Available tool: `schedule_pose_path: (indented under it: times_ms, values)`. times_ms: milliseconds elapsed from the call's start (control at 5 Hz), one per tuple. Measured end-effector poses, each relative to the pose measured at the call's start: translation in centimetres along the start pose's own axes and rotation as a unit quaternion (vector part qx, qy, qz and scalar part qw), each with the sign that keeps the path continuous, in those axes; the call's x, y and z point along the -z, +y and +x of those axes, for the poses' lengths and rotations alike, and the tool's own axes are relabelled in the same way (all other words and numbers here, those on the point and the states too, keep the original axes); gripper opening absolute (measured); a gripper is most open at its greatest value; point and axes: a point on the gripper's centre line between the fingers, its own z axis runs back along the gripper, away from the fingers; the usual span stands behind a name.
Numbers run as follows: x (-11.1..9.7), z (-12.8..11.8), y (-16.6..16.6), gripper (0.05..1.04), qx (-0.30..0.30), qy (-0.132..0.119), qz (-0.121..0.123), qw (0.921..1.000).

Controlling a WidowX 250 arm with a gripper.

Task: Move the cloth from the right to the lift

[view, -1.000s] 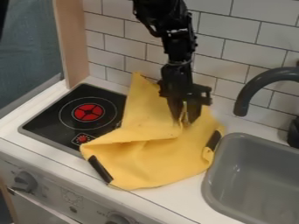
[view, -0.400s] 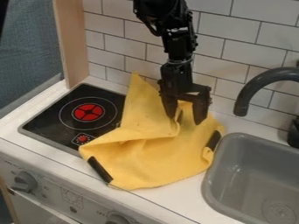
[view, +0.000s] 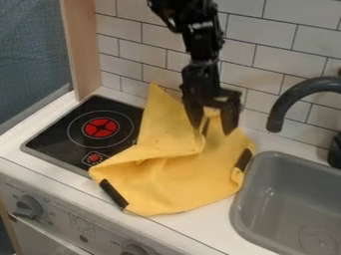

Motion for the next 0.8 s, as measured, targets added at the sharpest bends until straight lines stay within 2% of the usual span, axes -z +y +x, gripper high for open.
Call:
schedule_pose_path:
  times_ms: [200,400,800]
  values:
    - [-1.08,1.26,-0.06,0.998,0.006,0.006,-0.021,0.9997]
    - [-1.54,2.09,-0.10,0.998,0.011,0.000,-0.030,0.9995]
    - [-1.57,2.04,-0.10,0.998,0.011,0.000,-0.031,0.9995]
